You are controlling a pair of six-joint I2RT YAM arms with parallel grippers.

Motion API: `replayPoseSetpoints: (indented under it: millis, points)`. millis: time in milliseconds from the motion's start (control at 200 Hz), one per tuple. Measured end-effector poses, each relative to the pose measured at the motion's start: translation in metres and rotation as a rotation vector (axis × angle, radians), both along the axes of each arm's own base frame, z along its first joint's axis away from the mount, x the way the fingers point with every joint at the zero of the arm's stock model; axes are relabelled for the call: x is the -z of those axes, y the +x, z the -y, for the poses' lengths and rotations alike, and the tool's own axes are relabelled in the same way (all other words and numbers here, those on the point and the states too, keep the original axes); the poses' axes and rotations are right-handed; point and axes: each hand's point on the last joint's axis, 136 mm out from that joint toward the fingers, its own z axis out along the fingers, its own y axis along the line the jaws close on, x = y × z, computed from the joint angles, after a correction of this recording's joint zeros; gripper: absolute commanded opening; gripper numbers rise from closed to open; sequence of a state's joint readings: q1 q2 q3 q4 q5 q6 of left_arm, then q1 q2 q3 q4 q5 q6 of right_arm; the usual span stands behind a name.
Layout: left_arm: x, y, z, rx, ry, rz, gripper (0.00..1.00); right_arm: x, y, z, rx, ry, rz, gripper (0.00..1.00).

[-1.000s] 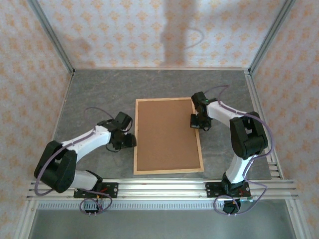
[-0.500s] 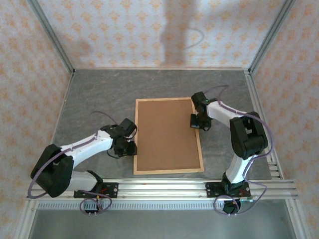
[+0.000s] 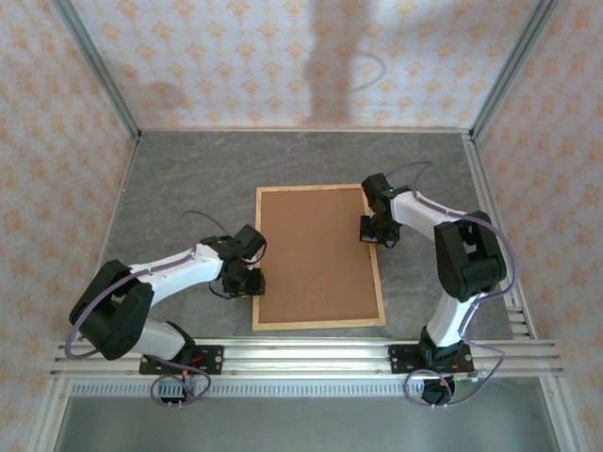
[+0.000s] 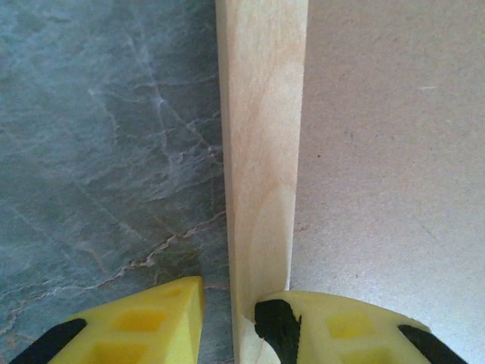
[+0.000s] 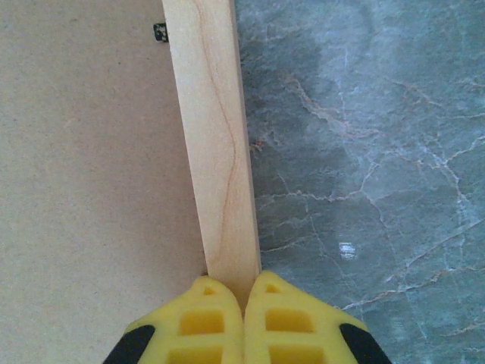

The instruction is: Put the photo into the frame

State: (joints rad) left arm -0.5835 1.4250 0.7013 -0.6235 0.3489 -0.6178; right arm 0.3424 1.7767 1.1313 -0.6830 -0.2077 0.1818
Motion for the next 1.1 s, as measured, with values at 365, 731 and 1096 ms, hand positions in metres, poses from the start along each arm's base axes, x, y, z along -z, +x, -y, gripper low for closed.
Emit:
replayPoseSetpoints:
  millis: [365, 731, 1096]
  points:
    - [0.007, 0.0, 0.005, 0.035, 0.058, 0.002, 0.41, 0.0, 0.004, -0.001, 0.015, 0.001, 0.032, 0.01]
    - [0.011, 0.001, 0.006, 0.119, 0.16, 0.001, 0.49, 0.0, 0.009, 0.0, 0.023, -0.01, 0.055, 0.01]
    - [0.013, -0.001, 0.006, 0.155, 0.194, -0.01, 0.53, 0.0, 0.009, 0.0, 0.019, -0.027, 0.062, 0.01]
